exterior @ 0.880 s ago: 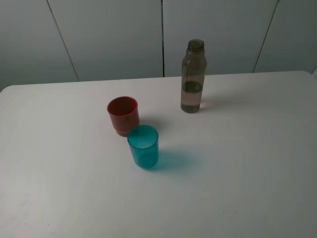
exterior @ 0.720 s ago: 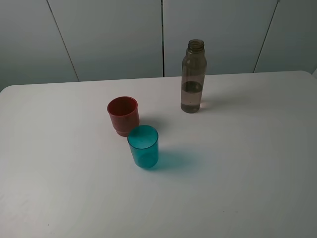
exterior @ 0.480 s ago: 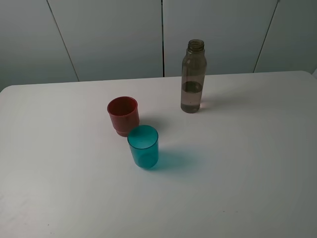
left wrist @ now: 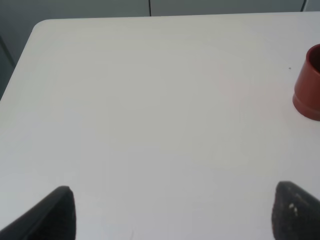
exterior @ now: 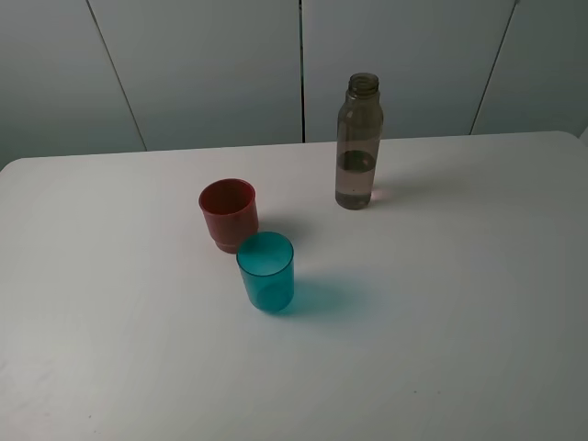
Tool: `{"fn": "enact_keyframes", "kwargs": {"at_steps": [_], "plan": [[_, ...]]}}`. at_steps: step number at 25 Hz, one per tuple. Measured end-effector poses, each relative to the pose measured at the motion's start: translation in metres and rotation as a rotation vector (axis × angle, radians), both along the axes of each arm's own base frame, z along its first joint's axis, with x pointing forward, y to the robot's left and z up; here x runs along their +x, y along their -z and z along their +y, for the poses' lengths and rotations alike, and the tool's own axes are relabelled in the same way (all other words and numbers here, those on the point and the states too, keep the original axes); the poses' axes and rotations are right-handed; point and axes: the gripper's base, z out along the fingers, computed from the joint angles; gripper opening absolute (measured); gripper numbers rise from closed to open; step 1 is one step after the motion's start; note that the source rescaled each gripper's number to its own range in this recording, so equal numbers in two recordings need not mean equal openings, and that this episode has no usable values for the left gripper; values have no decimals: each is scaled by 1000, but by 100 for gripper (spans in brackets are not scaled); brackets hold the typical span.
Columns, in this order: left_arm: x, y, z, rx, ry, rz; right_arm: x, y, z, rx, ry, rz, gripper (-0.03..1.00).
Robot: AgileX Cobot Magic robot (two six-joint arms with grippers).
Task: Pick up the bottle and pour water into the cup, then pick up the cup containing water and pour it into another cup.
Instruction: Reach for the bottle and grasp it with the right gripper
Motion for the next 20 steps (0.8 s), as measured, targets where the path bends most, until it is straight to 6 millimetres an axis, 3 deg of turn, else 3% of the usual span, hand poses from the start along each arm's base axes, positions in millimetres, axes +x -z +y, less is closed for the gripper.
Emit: {"fn": "enact_keyframes", "kwargs": {"at_steps": [20], "plan": [[0,0,0,-2,-1,0,0,0,-1,-6,4,0,100]]}}
